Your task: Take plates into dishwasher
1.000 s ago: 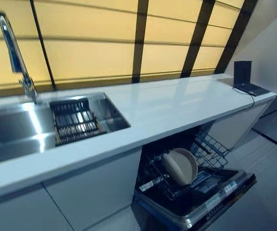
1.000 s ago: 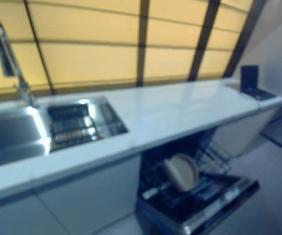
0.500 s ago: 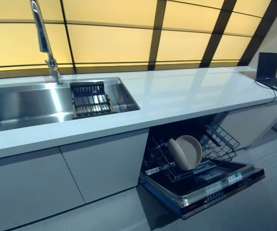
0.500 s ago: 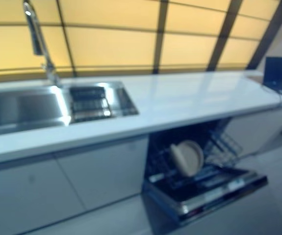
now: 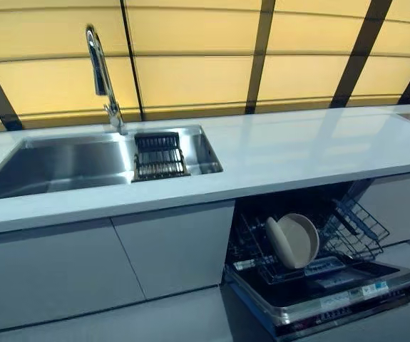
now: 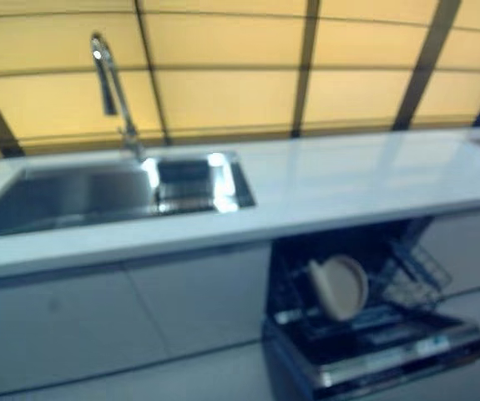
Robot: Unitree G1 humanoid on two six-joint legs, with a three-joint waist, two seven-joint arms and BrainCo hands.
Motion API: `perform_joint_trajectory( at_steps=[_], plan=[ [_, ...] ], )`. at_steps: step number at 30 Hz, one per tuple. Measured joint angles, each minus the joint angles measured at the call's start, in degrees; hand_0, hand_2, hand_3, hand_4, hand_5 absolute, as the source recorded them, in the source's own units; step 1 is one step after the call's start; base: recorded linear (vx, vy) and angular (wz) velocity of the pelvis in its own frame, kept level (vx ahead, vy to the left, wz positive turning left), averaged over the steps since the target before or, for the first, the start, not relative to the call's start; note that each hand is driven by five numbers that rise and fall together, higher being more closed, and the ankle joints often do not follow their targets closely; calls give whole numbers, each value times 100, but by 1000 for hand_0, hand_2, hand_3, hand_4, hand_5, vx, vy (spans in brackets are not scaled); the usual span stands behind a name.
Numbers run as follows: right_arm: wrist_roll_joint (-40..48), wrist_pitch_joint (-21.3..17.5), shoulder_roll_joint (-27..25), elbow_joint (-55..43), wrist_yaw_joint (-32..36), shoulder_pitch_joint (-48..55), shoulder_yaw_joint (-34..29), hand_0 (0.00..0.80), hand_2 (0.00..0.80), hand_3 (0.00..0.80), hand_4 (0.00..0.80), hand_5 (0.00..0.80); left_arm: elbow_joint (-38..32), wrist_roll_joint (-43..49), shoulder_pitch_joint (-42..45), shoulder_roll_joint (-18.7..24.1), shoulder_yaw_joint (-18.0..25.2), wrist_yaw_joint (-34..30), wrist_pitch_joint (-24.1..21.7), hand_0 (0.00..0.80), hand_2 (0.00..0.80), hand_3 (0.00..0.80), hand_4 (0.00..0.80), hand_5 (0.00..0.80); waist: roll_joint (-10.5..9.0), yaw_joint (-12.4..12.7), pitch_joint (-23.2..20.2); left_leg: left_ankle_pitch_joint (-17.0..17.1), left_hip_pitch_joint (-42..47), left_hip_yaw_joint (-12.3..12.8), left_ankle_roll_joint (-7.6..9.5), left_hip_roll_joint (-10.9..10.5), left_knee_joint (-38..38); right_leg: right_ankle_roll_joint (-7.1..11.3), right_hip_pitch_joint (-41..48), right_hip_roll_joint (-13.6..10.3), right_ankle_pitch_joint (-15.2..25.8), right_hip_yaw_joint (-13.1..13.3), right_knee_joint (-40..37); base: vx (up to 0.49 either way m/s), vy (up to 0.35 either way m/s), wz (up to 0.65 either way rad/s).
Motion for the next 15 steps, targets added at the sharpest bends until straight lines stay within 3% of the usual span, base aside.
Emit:
perform_joint_trajectory(
  at_steps=[2,5,9,11,13,14,15],
  plan=[
    [-12,-12,20,7,-59,-152,9,0,0,0,0,0,-100,24,-182,141,-200,7,-76,0,0,0,0,0,-82,15,32,250,61,-13,57,-64,-425,116,-111,-28,19,63,11,-287,4,39],
    [-106,-97,18,52,-202,-382,1,0,0,0,0,0,-97,28,-347,275,-415,10,-128,0,0,0,0,0,-237,32,74,284,-51,-81,107,-126,-370,163,-194,-76,61,58,45,-218,-19,11],
    [-127,-182,0,50,-246,-539,-6,0,0,0,0,0,-55,79,-326,426,-449,-16,-150,0,0,0,0,0,-205,45,268,281,-122,-35,109,-21,-276,169,-415,-161,60,162,433,-116,-136,-10],
    [-154,-179,-24,39,-240,-551,-27,0,0,0,0,0,-52,59,-394,374,-443,-29,-114,0,0,0,0,0,-29,28,409,283,-105,-68,142,118,-251,200,-552,-260,0,453,753,-42,-321,2],
    [-147,-172,5,67,-234,-529,-18,0,0,0,0,0,-13,-4,-376,324,-432,-66,-82,0,0,0,0,0,145,45,511,254,-157,-128,83,238,-160,287,-589,-532,64,912,766,-76,-445,13],
    [-102,-175,61,72,-242,-494,-18,0,0,0,0,0,0,-53,-442,288,-427,-79,-65,0,0,0,0,0,209,7,549,240,-251,-299,51,288,-76,365,-556,-702,106,1285,615,-127,-398,37],
    [-90,-177,143,75,-246,-441,-6,0,0,0,0,0,-7,-121,-483,288,-420,-104,-53,0,0,0,0,0,229,10,551,295,-329,-405,-43,346,-52,487,-473,-757,179,1414,232,-162,-447,43]
  ],
)
